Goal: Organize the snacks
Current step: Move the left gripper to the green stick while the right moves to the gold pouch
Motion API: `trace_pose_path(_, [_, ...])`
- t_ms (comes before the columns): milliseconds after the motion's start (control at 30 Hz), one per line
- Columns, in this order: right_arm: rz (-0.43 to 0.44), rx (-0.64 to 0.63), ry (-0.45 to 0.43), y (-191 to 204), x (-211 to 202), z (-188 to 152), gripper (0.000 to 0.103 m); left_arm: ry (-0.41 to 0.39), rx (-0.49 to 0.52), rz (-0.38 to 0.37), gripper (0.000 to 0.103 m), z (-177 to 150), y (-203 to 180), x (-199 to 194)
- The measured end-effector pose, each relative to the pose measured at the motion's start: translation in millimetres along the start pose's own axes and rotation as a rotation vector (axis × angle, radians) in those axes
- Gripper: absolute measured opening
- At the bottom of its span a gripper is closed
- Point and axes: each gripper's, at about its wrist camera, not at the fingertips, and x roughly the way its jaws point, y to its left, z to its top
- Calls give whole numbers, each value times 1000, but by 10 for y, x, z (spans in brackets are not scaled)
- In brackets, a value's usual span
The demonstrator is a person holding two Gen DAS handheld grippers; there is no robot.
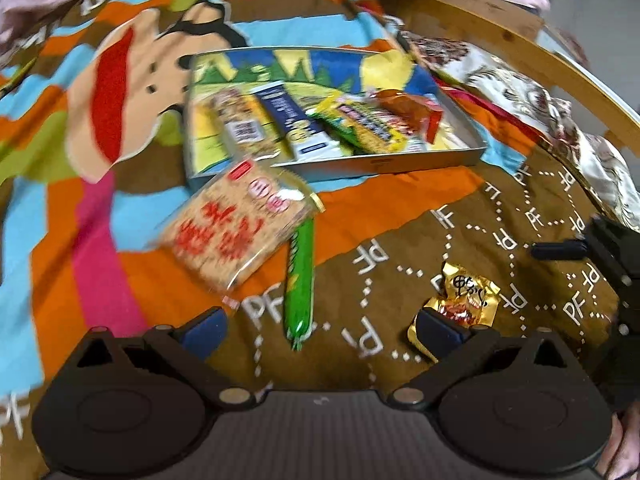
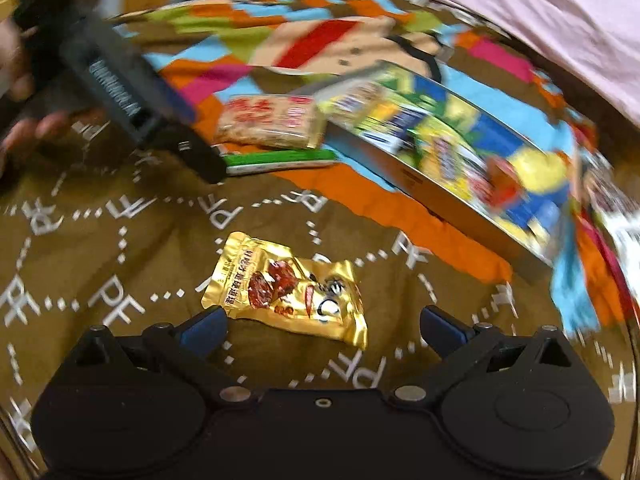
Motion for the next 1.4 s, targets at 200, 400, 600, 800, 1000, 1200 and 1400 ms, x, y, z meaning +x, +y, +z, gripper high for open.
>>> trace_pose_path(200, [170, -165, -46, -94, 142, -15, 102, 36, 76, -62, 102, 103, 25, 207])
trace_pose_path(400, [300, -273, -44, -158, 379, 116, 102, 58, 159, -108, 102, 181, -21, 332])
trace_pose_path(600, [396, -175, -14, -330, 626, 172, 102, 75, 127, -137, 94, 223, 49, 445])
trace_pose_path(800, [327, -65, -21, -418, 611, 139, 93, 53, 97, -114, 80, 217, 110, 477])
trace_pose_path(1000, [224, 158, -7, -538, 614, 140, 73, 37, 66, -52, 63, 200, 102, 482])
trace_pose_path(1200, [75, 416, 46, -467, 597, 137, 73, 24, 1, 4, 51, 170, 104, 473])
trace_pose_path(1400, [-8, 690, 39, -452, 502, 80, 73, 36, -51, 6, 51, 103, 34, 410])
